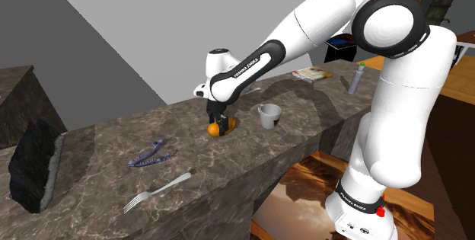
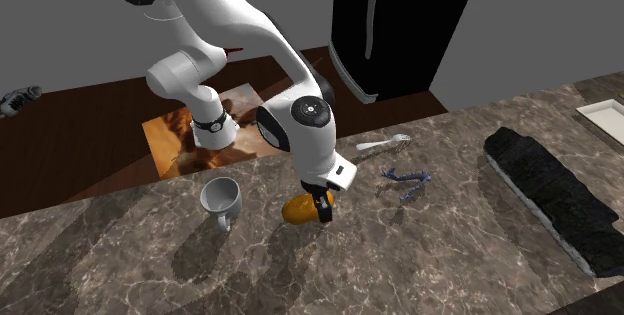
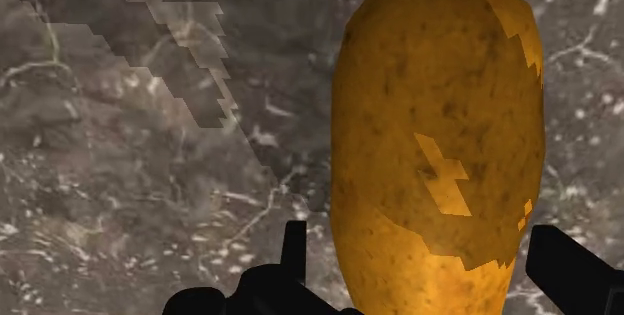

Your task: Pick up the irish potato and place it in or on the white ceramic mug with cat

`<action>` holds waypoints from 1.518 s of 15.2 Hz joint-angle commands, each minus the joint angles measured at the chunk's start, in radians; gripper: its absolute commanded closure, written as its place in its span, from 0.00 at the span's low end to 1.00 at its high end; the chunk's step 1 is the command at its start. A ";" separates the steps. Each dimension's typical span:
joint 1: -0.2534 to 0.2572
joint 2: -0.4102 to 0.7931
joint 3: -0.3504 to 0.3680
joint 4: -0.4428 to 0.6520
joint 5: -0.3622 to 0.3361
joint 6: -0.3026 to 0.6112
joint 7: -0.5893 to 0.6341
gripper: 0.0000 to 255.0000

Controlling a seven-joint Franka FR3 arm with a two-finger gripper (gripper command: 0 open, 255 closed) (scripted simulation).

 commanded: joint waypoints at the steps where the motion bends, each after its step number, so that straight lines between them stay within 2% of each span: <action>1: 0.000 0.002 0.000 -0.001 0.000 0.003 0.000 0.00; 5: 0.000 0.002 0.000 -0.001 0.000 0.003 0.000 0.00; 6: 0.000 0.002 0.000 -0.001 0.000 0.003 0.000 1.00; 15: 0.000 0.002 0.000 -0.001 0.000 0.003 0.000 1.00; 23: 0.001 -0.062 -0.001 0.039 -0.009 -0.100 0.007 1.00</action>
